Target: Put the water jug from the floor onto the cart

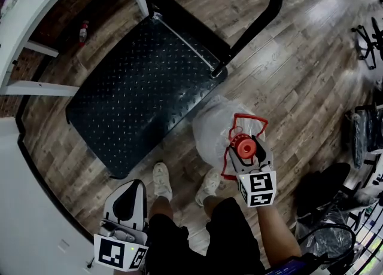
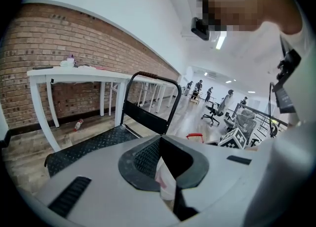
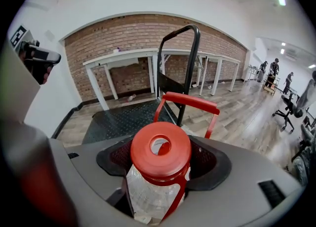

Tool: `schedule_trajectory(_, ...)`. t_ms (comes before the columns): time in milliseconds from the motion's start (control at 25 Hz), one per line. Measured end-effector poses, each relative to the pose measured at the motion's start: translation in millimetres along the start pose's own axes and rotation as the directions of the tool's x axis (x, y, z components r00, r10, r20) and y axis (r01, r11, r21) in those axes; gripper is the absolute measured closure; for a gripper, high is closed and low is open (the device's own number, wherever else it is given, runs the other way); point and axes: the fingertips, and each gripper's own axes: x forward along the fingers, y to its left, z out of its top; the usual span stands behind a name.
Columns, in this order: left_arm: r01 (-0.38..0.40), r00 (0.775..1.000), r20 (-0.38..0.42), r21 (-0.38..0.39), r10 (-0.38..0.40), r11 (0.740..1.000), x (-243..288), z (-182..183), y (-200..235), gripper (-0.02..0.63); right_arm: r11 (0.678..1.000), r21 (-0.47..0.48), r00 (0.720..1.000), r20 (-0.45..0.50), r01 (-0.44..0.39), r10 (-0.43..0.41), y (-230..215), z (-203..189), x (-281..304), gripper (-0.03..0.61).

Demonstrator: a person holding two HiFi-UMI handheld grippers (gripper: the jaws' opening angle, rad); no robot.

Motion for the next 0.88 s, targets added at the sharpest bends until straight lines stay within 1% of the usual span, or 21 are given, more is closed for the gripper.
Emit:
schedule_trajectory(360,0.007,0.999,0.032,-0.012,-0.007,1.0,-14,33,-7,0.62,1.0,-0.007,1.0,0.014,0.018,-0.018,-5,61,-71,0.262)
schedule_trajectory(520,0.009,0.999,0.039,-0.001,-0.009,1.0,-21,50,-9,0.62,1.0,-0.009,0.999,0.03,0.016,-0.016,-2,95,-103,0.262)
schedule_trajectory(720,0.009,0.997,0.074,0.005,-0.009,1.0,-33,73,-9,0.62,1.0,-0.015,0.998,0.06,0.014,-0.013,8,136,-138,0.262)
schedule_trajectory(880,-0.009,0.993,0.118,0.0,0.009,1.0,-48,93,-8,0.62,0.999,-0.034,0.996,0.084,-0.005,0.007,17,164,-158,0.262)
